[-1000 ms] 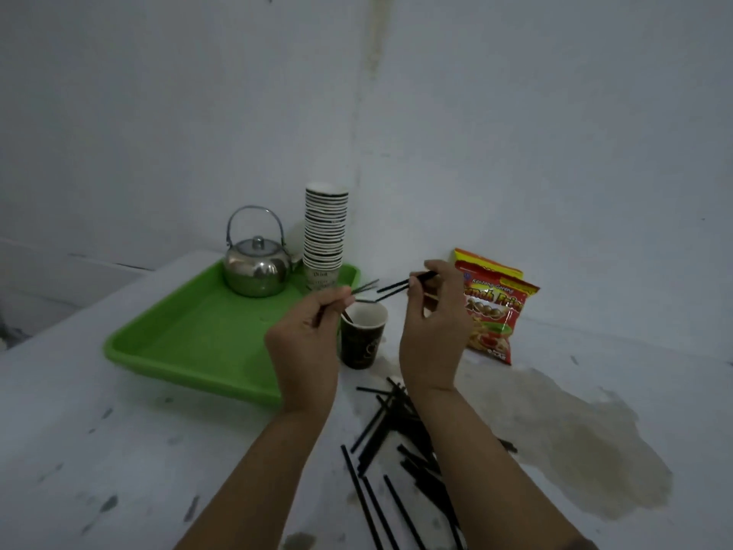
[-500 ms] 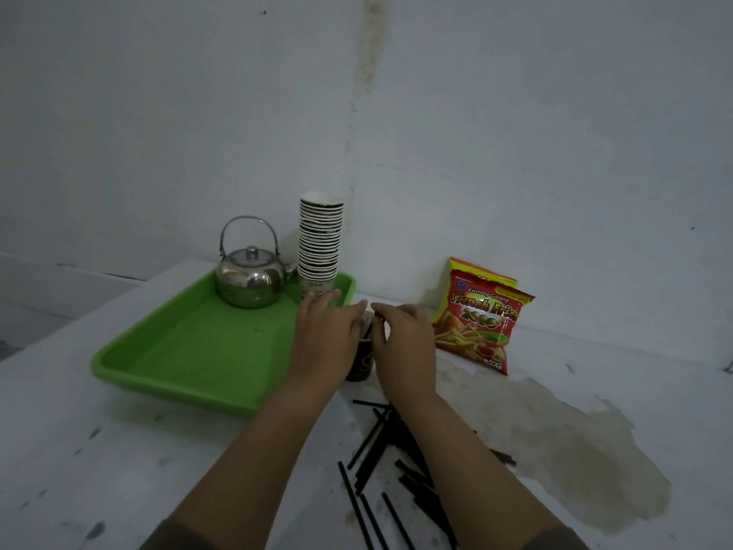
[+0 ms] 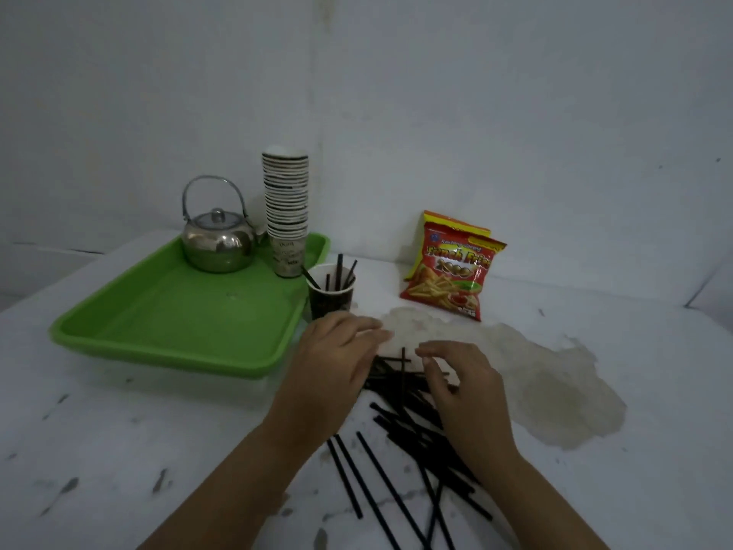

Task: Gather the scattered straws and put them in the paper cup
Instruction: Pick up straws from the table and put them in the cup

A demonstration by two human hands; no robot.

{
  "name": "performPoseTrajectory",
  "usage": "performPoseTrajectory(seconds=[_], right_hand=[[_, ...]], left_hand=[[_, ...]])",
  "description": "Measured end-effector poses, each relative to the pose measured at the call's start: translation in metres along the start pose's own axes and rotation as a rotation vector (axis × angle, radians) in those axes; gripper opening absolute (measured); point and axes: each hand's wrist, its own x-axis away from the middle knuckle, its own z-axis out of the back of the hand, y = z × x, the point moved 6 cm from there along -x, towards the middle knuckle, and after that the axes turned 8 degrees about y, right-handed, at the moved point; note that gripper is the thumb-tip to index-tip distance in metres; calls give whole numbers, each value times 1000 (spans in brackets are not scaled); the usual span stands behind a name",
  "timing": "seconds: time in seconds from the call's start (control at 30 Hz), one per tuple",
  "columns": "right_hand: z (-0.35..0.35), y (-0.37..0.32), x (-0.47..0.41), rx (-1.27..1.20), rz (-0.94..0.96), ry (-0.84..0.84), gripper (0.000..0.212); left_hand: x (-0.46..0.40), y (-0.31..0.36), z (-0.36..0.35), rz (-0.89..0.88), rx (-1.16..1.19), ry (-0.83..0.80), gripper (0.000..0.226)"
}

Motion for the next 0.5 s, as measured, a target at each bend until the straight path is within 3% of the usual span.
performPoseTrajectory(seconds=[0.17,0.33,0.5], right_hand=[[30,16,29,39,-22,-171,15],[39,27,27,84,-40,-282,14],[29,6,40,54,130,-597,22]], left_hand=[[19,34,-22,-141,165,-310,20],[26,40,-31,-124,195,-492,25],[25,26,-32,-38,120,-657,15]])
